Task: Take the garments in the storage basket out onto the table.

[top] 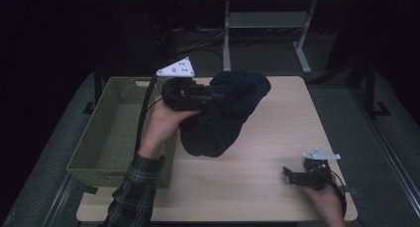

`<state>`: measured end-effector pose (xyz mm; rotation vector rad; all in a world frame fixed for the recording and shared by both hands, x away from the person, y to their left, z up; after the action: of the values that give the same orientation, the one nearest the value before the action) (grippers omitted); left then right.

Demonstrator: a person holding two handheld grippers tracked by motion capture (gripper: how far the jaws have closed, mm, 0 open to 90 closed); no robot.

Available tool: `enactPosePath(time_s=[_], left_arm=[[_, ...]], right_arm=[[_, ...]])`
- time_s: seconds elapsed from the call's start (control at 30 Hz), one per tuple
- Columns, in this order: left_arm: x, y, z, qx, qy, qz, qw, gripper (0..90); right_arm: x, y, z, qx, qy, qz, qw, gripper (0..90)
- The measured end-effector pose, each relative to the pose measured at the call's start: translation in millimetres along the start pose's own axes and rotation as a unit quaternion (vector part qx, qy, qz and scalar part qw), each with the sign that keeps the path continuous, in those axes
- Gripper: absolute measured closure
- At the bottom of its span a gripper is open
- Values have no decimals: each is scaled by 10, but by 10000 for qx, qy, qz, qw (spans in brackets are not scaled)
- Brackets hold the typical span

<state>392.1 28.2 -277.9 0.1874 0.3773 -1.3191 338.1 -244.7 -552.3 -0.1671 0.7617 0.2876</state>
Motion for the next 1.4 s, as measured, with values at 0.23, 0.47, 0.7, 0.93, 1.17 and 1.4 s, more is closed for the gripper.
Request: enactPosePath(time_s=[0.23,0.47,0.7,0.93,1.17,1.4], left_arm=[[228,-44,-122,-140,22,-60,9999,659],[436,-40,-322,-344,137,-37,9993,659],[586,-12,-507,-494,233,-14,9985,659],[750,45,-691,-657,326,-2,9973,659],[929,131,-886,-857,451,28,9953,659],[1083,223,-1079,-921,687,144,9933,658]], right_arm=[[-1,-1,-1,-4,3,-1,10000,81],[-1,0,-1,0,3,-2,10000,81],[2,3,3,-37,-9,28,10000,77],[3,5,4,-44,-11,43,10000,77],[4,5,4,-45,-11,42,10000,77],[7,4,4,-54,-11,45,10000,77]])
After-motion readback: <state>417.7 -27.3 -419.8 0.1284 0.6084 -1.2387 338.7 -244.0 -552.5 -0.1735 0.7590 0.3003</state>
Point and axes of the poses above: each handheld gripper's, and its own axes: x roughly forward along the jaws, z roughly out of its top, y roughly to its left, the point moved 10 cm from there along x, roughly forward along the jaws, and after that the axes turned 6 degrees about -z, right-handed, at the moved point
